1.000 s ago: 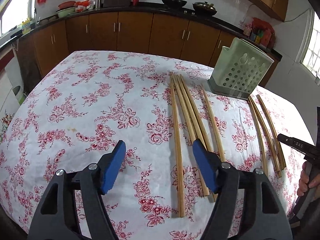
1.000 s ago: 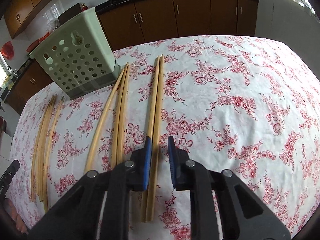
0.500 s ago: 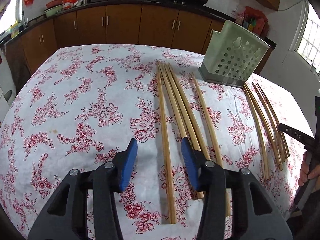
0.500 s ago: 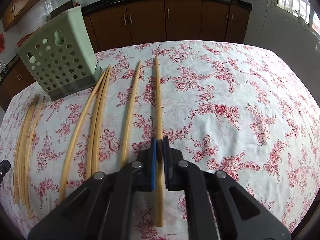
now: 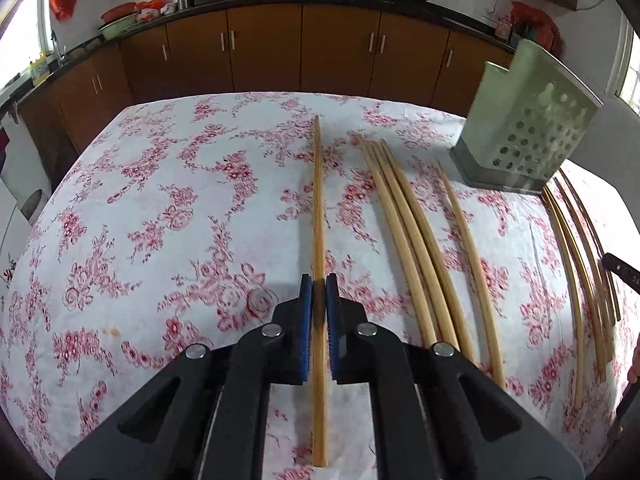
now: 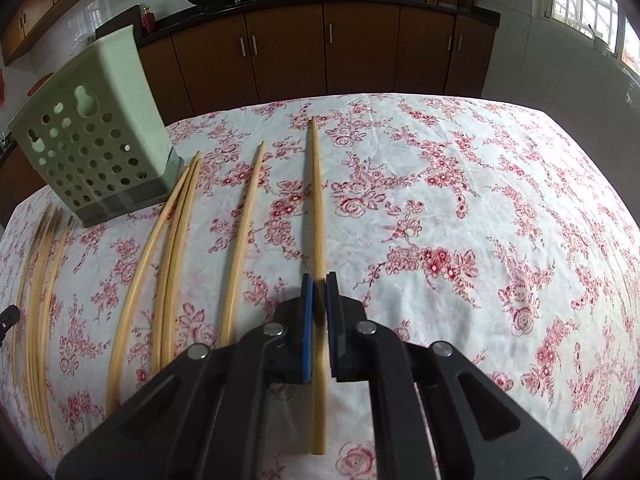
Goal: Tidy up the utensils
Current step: 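Lift the held chopsticks off the cloth with both grippers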
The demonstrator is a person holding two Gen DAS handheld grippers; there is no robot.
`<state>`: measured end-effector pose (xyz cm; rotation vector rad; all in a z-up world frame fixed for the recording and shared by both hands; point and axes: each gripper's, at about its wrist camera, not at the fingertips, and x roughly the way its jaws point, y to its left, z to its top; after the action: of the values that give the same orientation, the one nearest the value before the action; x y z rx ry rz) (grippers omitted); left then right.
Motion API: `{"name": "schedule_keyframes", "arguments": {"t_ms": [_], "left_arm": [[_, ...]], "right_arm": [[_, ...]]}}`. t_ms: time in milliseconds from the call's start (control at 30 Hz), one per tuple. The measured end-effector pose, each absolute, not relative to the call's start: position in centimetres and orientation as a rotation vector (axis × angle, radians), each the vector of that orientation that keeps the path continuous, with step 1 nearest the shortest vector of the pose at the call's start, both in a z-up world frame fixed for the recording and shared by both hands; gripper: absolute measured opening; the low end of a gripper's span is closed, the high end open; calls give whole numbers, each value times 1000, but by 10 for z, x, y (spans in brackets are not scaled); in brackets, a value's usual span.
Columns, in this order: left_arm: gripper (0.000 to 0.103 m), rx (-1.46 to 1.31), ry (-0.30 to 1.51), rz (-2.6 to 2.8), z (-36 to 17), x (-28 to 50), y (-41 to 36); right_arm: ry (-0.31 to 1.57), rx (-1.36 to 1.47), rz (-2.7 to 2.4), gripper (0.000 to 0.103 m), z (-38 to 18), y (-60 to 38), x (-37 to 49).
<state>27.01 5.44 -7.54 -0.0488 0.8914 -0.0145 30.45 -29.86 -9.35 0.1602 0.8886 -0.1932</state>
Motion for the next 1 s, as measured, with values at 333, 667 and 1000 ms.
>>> {"name": "schedule_keyframes", "arguments": {"t_ms": [333,667,1000], "left_arm": [[9,-90,875,-79,-76,261,68],[9,-49,880,-70,-75,238,62],[7,-11,892,-56,-69,230,59]], "right_arm": [[866,141,-195,10,-97,-293,282],[872,136,-186,11,-95,-290,249],[815,140,-166,8,-69,-294,228]]}}
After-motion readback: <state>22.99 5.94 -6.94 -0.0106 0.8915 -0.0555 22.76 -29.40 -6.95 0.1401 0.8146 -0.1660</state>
